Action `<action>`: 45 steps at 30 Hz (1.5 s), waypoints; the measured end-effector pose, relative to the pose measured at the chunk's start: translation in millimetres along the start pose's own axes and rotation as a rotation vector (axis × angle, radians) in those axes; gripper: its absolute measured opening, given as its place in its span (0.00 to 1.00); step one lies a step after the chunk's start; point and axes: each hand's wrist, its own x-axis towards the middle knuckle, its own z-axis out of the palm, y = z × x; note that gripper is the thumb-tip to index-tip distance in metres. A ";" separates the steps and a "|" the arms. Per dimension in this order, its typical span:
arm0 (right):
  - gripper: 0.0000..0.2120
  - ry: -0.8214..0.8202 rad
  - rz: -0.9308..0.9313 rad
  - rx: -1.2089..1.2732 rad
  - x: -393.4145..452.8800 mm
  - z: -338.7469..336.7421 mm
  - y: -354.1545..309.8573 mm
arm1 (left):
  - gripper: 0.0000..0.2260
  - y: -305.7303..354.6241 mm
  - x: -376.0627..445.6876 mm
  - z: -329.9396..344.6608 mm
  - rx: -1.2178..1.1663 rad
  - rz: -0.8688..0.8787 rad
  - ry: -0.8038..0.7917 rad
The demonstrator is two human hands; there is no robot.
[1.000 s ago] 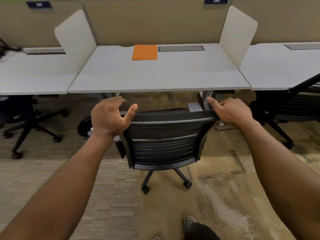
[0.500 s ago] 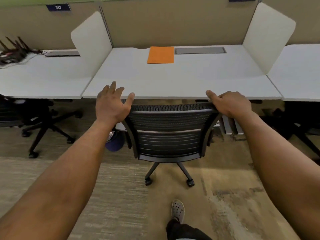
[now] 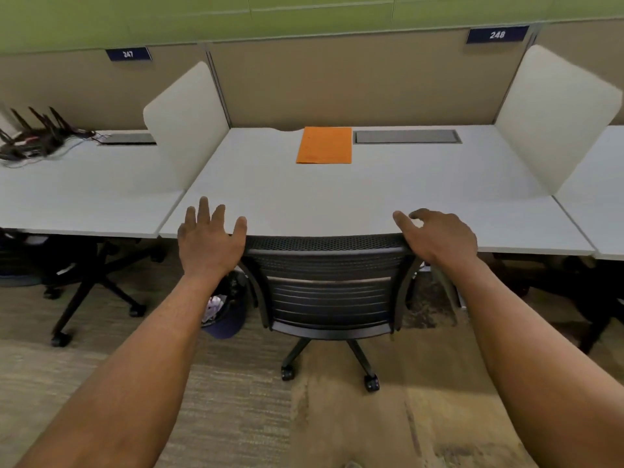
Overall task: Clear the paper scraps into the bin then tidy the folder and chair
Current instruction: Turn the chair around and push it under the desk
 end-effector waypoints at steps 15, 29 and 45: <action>0.34 -0.029 0.041 -0.035 72.7 19.7 -29.1 | 0.33 2.8 88.4 25.0 -0.109 0.001 -0.126; 0.38 0.021 0.072 0.036 104.3 24.5 -44.0 | 0.35 8.2 131.9 27.5 -0.116 0.005 -0.238; 0.43 -0.114 -0.002 -0.141 93.5 3.0 -63.3 | 0.31 11.3 141.3 6.9 0.065 0.181 -0.388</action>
